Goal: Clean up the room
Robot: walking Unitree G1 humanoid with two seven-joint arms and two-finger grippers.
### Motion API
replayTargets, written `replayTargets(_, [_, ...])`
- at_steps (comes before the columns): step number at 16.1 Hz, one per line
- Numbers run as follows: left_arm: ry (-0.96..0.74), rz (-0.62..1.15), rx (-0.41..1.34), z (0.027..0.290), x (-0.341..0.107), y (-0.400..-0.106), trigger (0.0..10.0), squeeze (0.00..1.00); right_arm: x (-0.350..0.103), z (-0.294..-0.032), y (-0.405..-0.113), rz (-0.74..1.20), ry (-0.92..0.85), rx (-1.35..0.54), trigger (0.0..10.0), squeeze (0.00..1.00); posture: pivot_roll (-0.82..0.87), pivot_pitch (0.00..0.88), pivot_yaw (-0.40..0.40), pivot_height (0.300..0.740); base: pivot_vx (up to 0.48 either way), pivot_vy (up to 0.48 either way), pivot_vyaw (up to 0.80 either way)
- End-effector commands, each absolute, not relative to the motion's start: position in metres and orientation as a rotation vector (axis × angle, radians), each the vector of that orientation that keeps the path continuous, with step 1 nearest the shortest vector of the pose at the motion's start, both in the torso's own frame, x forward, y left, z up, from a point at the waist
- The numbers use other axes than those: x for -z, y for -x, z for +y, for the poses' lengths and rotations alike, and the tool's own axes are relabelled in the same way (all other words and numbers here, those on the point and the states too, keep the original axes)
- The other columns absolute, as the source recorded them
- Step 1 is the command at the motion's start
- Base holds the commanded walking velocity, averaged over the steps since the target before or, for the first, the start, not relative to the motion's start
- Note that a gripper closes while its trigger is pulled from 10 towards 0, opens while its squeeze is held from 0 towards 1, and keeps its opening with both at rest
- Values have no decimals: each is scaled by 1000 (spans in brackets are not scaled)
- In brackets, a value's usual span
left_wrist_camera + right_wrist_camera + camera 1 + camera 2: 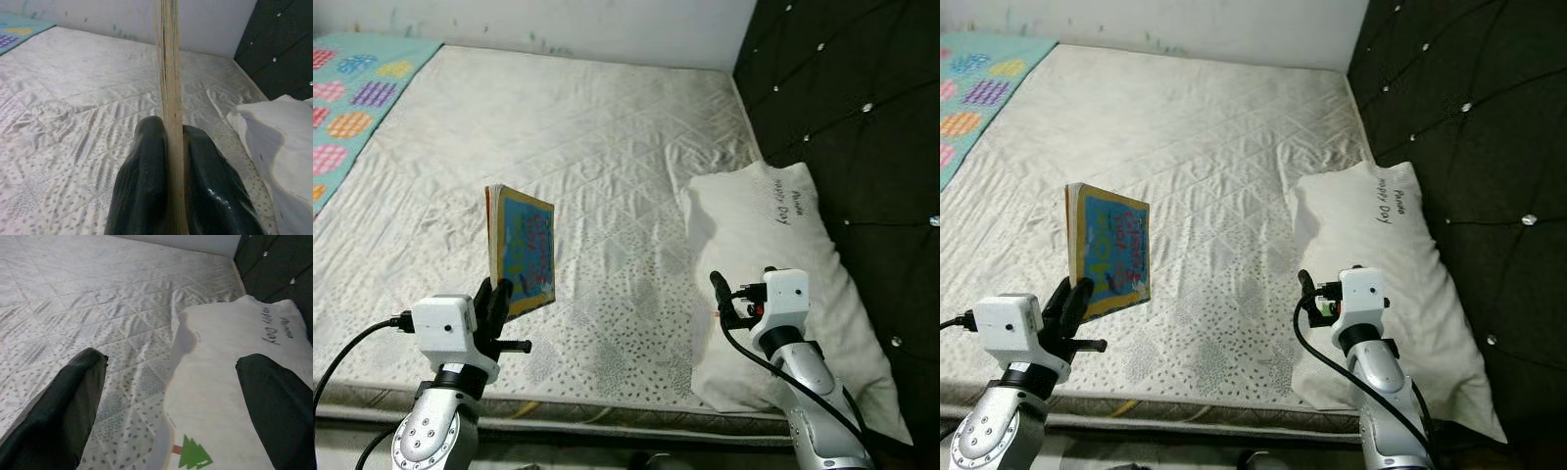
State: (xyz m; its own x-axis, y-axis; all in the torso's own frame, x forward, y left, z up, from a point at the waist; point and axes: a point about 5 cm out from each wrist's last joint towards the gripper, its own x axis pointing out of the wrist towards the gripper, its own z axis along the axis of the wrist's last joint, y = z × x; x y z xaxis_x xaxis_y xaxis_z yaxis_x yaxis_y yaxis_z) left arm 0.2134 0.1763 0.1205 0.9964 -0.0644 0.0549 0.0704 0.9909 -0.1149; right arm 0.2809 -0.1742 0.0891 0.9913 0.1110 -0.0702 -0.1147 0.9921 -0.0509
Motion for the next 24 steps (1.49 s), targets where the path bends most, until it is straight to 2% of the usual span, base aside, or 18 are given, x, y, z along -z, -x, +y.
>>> replayTargets(1, [112,-77,55,177,-126,-214,10000,0,-91,-174,-281,56,51,-115,10000,0,43,155,-47,699,0,0,0])
replayTargets(10, [107,-55,1,180,-124,-217,10000,0,-92,-172,-284,48,57,-126,10000,0,44,161,-49,627,0,0,0])
replayTargets(24, [126,-27,-22,180,-122,-219,10000,0,-94,-173,-291,35,73,-134,10000,0,43,170,-54,623,0,0,0])
